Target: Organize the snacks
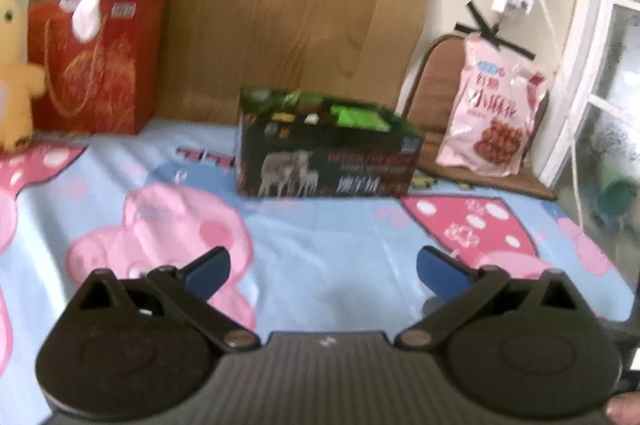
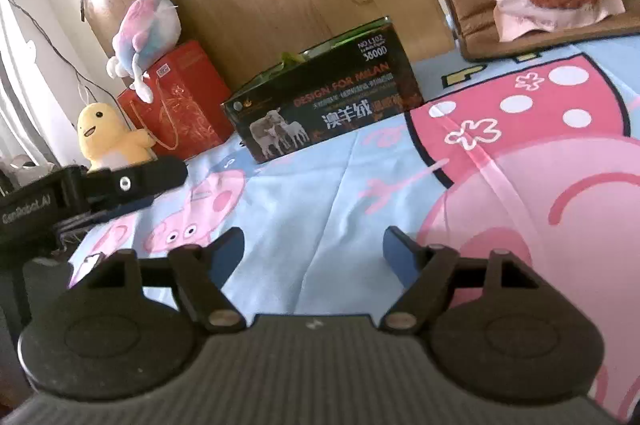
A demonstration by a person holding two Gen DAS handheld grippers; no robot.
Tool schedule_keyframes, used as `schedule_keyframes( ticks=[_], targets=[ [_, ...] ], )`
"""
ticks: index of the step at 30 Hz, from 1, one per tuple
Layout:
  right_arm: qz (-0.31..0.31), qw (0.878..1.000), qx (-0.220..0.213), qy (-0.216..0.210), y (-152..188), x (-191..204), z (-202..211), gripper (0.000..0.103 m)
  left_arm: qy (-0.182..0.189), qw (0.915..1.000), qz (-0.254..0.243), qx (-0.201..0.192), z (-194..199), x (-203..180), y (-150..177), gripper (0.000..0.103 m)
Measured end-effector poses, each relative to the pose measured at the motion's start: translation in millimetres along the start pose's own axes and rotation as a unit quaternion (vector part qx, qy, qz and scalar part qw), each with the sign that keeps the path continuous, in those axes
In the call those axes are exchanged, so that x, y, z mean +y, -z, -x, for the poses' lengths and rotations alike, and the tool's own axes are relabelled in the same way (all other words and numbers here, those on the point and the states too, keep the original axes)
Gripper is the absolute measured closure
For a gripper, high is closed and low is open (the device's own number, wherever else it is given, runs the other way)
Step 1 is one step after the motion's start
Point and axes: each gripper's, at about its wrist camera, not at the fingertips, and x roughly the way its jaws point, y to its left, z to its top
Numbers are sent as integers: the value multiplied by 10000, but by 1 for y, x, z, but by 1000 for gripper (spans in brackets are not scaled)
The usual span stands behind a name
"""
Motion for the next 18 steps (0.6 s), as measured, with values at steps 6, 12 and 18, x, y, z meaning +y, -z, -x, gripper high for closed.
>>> schedule_keyframes(
  ticks=[6, 12, 18],
  targets=[
    [112, 9998, -118, 76, 5, 0, 2, 24, -55, 9997, 157, 202, -5, 8, 13, 0],
    [103, 9998, -140, 67, 6, 0, 2, 23, -65, 9993, 263, 239, -8, 12, 14, 0],
    [-42, 9996, -250, 76, 6, -4, 3, 21, 79, 9988, 414, 248, -9, 18, 11, 0]
  ],
)
